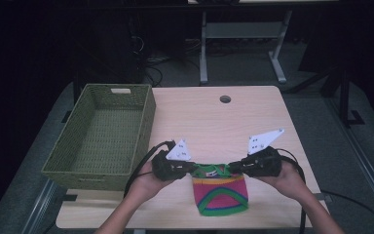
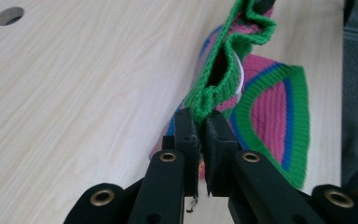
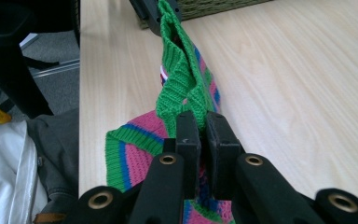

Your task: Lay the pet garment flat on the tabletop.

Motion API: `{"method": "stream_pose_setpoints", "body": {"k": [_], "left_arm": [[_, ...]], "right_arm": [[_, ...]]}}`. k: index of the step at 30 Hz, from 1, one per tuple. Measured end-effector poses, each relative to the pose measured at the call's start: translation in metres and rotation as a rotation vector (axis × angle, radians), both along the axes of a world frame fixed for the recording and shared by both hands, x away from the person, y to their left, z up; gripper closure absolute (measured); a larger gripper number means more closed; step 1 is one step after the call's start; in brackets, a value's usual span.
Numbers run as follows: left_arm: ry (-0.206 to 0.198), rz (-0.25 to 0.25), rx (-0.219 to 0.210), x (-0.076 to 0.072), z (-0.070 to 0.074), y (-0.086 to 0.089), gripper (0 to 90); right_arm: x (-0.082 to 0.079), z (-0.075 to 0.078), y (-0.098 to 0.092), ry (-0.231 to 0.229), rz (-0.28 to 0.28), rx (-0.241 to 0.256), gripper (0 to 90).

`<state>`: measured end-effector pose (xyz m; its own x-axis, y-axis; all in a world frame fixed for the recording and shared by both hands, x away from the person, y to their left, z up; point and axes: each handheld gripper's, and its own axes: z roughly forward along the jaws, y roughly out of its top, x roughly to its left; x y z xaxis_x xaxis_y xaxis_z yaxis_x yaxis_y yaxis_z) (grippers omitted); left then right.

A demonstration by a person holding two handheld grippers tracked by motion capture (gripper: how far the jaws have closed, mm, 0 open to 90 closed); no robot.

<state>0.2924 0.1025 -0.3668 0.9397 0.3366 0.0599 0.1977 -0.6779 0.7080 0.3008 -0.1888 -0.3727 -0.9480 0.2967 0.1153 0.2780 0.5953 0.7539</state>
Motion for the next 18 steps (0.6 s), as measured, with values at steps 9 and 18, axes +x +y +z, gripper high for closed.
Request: {"method": "stream_pose_setpoints", "body": {"k": [9,18], "left_arm": [[0.031,0.065,-0.014,0.024,-0.004,-0.007,84.9],[0.047,0.109,-0.019,0.042,-0.010,-0.014,84.5]], "right_arm": [[0.026,0.003,-0.003,0.032,-0.062,-0.008,84.3],[0.045,-0.004,-0.006,0.048,-0.109,-0.010,84.0]]}}
